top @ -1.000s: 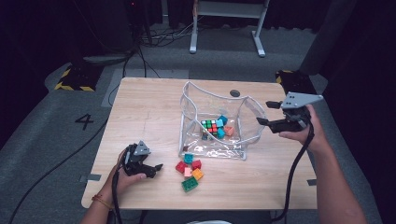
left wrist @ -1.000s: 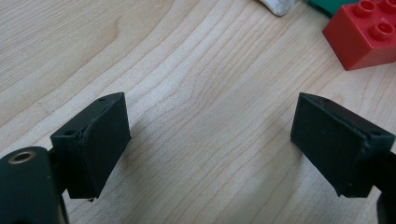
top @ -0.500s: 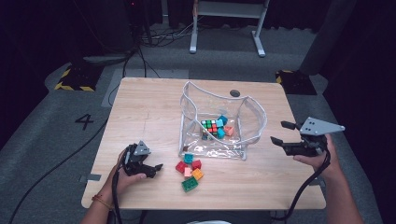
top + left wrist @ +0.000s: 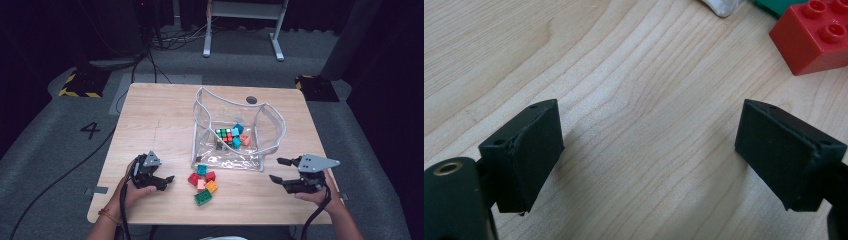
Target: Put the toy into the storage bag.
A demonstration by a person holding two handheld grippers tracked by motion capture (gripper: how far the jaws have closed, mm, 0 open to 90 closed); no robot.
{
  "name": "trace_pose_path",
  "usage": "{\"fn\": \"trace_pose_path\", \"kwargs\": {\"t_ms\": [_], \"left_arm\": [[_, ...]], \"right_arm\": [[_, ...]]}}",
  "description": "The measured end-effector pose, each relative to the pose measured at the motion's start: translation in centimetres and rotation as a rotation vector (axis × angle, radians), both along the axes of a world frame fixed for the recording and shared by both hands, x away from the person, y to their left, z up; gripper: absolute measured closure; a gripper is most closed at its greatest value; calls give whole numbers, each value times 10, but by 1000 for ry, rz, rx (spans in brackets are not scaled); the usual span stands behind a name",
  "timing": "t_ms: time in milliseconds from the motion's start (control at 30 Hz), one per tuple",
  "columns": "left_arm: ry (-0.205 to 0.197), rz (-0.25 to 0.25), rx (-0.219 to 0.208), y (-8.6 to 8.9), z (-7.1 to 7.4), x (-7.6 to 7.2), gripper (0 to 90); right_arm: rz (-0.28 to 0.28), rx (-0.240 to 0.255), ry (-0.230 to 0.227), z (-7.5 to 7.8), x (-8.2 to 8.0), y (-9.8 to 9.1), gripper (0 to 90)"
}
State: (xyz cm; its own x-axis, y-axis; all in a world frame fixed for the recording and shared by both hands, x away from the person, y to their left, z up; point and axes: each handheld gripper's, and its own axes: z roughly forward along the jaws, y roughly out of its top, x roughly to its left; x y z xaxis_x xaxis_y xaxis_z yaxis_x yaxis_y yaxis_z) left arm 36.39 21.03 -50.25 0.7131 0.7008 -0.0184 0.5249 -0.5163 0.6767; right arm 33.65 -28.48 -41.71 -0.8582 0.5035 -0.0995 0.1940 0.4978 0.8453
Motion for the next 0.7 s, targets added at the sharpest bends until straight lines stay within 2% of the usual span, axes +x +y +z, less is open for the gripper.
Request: {"fn": "trace_pose_path", "kwargs": {"t_ms": [200,267,333,433,467,500,600,700], "left_arm": [[0,0,0,0,0,0,121],[0,0,0,0,0,0,121],[0,2,1,0,0,0,121],[0,1,-2,0,0,0,121],[0,2,-2,0,0,0,120],[2,2,-5,0,0,0,121],[1,1,-3,0,0,0,120],[-2,6,0,0,0,0,121]], "right_arm": [[65,-22,50,-31,-4,33,362],[107,-26,77,-41,-5,46,366],[141,-40,82,-47,-7,57,366],[182,-50,122,-53,-12,76,365],[215,-53,114,-55,-13,84,365],[219,-56,126,-56,-15,90,363],[303,-56,102,-59,-16,113,354],[357,-82,83,-60,-18,133,351]]}}
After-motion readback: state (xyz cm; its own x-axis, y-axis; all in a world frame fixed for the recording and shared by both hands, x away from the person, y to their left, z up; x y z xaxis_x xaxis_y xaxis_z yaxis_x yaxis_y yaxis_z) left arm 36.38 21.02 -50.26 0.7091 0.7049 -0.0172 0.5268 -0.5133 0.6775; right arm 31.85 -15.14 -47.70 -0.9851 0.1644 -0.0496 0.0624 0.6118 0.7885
